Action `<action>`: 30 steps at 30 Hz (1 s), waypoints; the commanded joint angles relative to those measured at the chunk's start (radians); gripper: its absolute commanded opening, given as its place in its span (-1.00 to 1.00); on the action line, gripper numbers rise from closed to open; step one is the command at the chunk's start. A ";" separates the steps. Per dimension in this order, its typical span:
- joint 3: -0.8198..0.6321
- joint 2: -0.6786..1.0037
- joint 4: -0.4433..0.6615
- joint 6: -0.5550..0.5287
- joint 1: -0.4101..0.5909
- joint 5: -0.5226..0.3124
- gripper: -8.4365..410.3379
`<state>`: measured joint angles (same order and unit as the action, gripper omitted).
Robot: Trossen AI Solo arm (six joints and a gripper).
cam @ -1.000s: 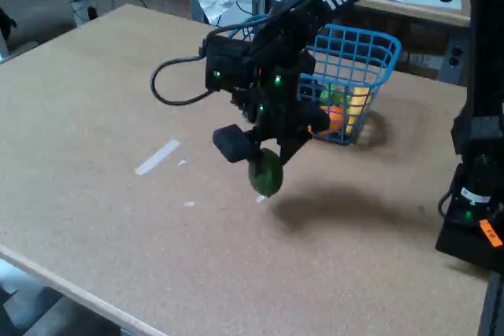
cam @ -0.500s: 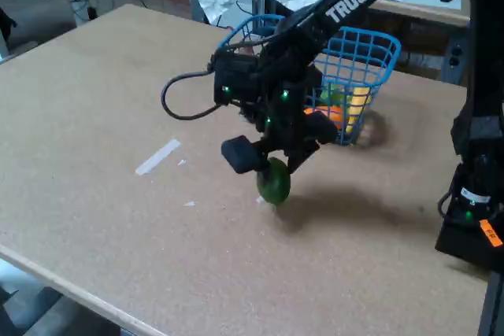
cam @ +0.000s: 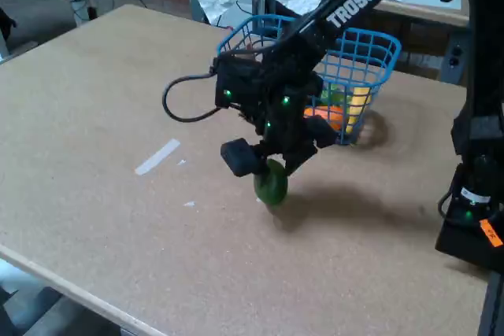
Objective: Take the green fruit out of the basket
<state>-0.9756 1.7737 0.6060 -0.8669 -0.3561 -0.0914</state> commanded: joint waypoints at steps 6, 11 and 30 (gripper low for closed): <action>0.020 0.000 -0.017 -0.020 0.002 -0.004 0.04; 0.020 0.000 -0.018 -0.020 0.002 -0.005 0.08; 0.020 0.000 -0.025 -0.014 0.002 -0.016 0.44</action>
<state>-0.9562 1.7737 0.5835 -0.8803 -0.3542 -0.1009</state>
